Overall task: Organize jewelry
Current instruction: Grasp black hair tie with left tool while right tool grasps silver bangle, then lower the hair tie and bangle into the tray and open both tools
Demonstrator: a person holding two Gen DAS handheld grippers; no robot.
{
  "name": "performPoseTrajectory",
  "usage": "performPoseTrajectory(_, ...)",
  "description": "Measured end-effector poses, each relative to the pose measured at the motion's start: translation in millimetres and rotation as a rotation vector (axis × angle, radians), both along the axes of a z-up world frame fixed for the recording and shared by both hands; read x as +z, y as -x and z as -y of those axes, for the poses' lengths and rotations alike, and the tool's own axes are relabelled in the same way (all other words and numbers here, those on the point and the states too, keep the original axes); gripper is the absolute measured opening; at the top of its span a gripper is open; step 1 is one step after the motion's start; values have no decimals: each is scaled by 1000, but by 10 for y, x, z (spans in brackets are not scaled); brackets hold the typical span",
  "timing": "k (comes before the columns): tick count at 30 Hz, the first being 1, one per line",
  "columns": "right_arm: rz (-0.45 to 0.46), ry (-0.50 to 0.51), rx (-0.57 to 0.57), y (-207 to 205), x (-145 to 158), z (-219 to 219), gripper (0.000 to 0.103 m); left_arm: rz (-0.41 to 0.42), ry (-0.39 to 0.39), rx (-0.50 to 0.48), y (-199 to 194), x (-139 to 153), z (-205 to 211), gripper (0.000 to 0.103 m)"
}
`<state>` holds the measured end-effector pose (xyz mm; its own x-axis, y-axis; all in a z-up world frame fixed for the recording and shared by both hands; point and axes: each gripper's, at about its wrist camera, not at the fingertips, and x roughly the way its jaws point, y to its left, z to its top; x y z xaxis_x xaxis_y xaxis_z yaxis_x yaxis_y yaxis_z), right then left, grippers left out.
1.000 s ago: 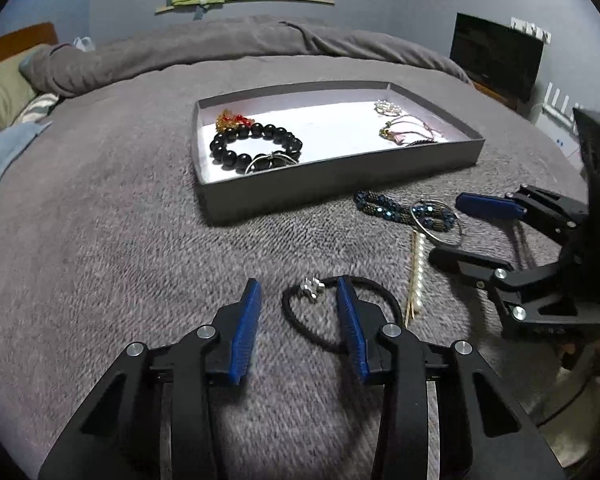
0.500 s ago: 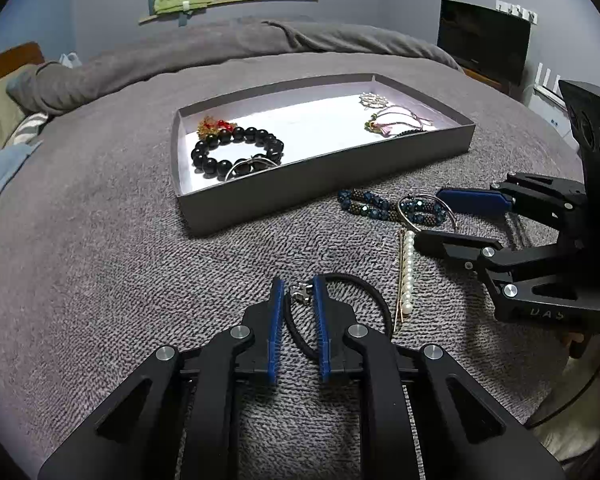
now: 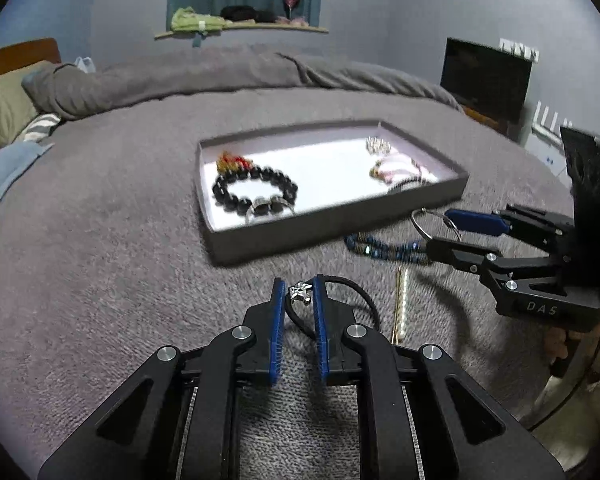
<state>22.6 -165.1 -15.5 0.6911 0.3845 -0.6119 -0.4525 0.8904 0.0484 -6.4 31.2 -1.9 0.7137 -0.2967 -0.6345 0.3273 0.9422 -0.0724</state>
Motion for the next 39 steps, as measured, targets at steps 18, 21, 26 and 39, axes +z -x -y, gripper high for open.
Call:
performPoseTrajectory(18, 105, -117, -120, -590, 525, 389, 48, 115, 88, 59, -586, 603, 33, 15)
performPoseTrajectory(21, 107, -114, -146, -799, 540, 461, 48, 107, 101, 81, -831, 606, 63, 15)
performPoseTrajectory(26, 103, -117, -182, -1205, 565, 512, 48, 64, 130, 91, -1226, 511, 104, 15)
performPoseTrajectory(39, 53, -50, -167, -1756, 366, 260, 48, -11, 164, 118, -2043, 316, 270, 15)
